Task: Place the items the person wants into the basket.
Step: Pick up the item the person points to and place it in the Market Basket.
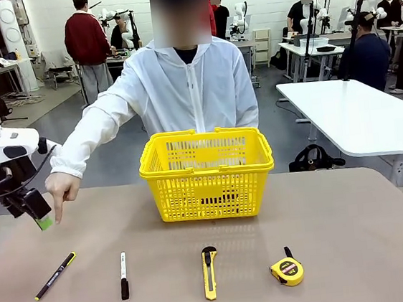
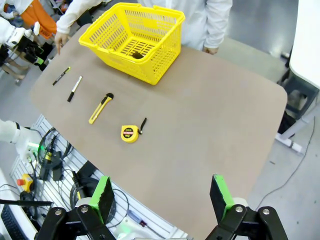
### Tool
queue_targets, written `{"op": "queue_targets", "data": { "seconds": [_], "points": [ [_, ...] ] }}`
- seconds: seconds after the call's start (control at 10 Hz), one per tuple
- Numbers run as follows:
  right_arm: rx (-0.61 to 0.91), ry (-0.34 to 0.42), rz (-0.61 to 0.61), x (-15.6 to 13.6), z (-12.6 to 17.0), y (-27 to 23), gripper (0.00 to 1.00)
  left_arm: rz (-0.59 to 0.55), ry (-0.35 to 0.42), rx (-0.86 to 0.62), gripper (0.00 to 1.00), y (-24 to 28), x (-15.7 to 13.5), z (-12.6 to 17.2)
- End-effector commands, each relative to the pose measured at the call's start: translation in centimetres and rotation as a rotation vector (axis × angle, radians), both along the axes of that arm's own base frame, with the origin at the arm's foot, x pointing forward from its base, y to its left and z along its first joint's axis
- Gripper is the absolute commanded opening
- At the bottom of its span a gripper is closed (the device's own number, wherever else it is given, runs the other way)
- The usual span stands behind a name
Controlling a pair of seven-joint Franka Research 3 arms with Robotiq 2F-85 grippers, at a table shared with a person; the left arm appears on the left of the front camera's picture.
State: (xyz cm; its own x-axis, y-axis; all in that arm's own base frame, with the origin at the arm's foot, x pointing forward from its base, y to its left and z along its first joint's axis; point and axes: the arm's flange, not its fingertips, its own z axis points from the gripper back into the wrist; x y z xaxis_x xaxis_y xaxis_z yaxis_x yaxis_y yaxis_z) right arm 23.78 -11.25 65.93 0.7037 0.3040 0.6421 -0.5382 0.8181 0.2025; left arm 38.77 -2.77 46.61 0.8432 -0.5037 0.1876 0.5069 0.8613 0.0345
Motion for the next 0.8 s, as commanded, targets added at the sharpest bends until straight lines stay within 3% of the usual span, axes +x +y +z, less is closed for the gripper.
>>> {"op": "queue_targets", "data": {
  "seconds": [0.0,0.5,0.7],
  "points": [
    [0.001,0.000,0.004,-0.1,-0.5,0.0,1.00,-0.013,0.034,-0.004,1.00,-0.1,-0.3,-0.5],
    [0.001,0.000,0.004,-0.1,-0.5,0.0,1.00,-0.012,0.026,-0.013,1.00,-0.2,-0.2,-0.4],
    [0.001,0.000,0.004,-0.1,-0.5,0.0,1.00,-0.026,0.027,0.041,1.00,-1.8,-1.1,-4.2]
  ]
}}
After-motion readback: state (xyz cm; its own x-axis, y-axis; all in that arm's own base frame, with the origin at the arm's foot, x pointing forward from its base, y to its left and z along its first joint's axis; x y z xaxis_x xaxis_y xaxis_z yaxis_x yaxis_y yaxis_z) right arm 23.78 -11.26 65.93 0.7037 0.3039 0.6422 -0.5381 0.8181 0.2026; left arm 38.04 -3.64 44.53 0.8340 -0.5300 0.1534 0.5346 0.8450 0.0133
